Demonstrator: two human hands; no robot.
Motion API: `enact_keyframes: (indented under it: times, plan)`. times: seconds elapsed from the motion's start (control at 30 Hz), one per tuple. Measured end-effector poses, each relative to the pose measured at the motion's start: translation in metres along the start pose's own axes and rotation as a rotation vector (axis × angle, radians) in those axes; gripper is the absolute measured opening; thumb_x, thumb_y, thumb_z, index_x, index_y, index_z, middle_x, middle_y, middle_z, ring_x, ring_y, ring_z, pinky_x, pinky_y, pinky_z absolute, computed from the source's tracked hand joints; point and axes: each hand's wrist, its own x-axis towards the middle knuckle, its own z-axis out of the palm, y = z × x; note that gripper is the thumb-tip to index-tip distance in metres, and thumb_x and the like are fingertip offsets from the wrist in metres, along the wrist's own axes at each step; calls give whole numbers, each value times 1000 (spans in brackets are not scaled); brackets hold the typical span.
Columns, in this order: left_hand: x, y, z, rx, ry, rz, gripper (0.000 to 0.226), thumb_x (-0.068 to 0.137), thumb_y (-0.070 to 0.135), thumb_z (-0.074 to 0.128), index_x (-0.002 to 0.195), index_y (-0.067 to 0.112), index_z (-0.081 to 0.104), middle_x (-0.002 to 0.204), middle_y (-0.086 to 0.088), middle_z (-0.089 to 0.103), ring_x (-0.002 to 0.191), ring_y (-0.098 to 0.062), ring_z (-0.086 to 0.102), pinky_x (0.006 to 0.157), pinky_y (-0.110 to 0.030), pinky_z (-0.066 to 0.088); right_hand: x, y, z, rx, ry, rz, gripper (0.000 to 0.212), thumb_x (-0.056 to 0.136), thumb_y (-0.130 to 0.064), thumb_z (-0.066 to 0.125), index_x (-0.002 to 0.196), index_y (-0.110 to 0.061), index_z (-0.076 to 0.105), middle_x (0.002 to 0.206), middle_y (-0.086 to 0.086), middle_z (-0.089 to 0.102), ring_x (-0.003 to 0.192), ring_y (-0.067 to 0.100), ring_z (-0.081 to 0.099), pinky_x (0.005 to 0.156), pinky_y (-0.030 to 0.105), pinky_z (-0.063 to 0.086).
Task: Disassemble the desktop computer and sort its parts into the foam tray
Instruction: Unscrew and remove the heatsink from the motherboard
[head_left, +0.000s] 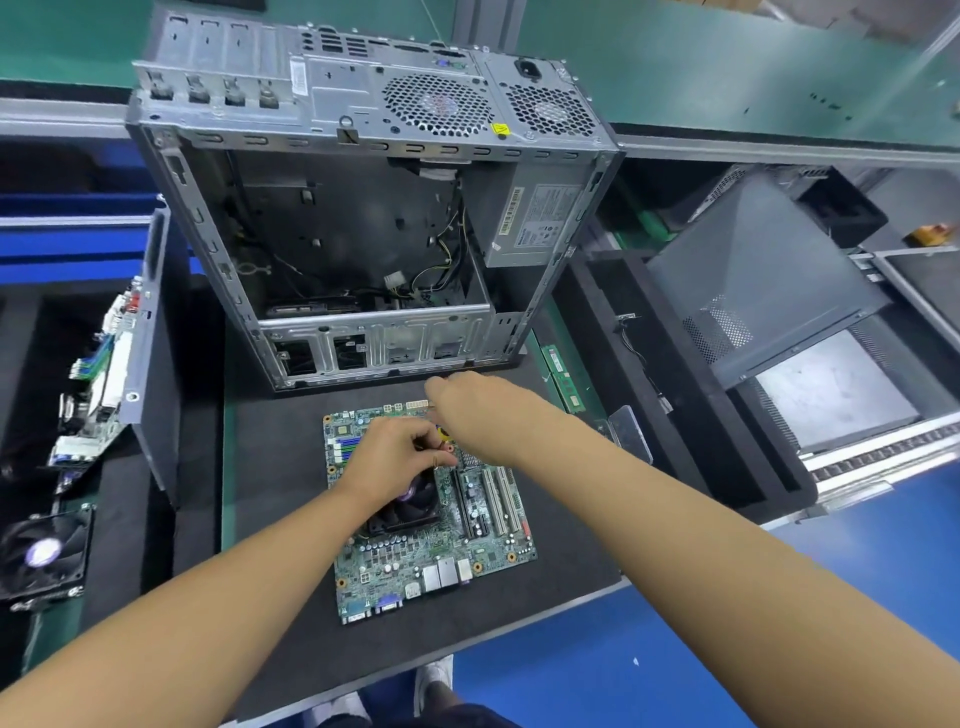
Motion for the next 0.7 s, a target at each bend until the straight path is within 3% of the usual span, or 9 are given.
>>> enact_keyframes:
  times: [0.1,0.23,0.33,0.43,0.47,0.57,0.7]
  plan:
    - [3,-2,-4,-25,-46,6,22,74,27,85,87,11,78,85,5,75,85,-7,68,78,-25,50,-1,4,-3,-55,-39,-85,29,93,-4,57,120,-6,47,117,12,47,108,33,51,82,42,44]
    - [-3,-7,-7,-83,-52,-31,11,83,14,78,89,24,80,73,28,70,72,13,63,68,-5,43,2,4,-3,-51,5,-184,30,93,-12,59,121,-6,49,121,11,44,108,27,50,75,24,28]
    - [-5,-6,-3,-85,-66,16,20,85,7,75,89,25,80,82,17,75,81,7,68,77,-13,51,0,1,0,138,-21,16,37,97,-37,55,115,-6,45,114,14,51,102,33,57,76,39,43]
    - [-3,-4,-1,-57,-47,-4,5,84,14,77,88,16,79,85,8,76,79,-7,71,80,-32,54,0,2,7,165,65,242,48,101,-51,42,114,-5,46,111,19,59,99,39,60,66,38,36]
    - [-3,-5,0,-44,-46,-14,4,84,16,77,87,15,79,84,7,76,77,-10,71,78,-33,54,0,1,11,140,108,251,45,102,-47,42,114,-4,48,109,19,60,98,40,61,64,37,35]
    - [-2,-4,1,-12,-39,13,5,83,16,78,85,12,78,84,9,75,81,3,67,80,-23,50,5,-5,15,71,147,174,20,99,-20,51,111,-4,48,105,18,61,94,41,64,60,35,35]
    - [-2,-5,2,14,-36,1,10,82,18,79,83,9,75,81,13,72,79,12,61,76,-8,44,2,0,9,-8,59,-10,16,96,-10,52,111,-5,48,109,14,56,97,36,61,67,39,42]
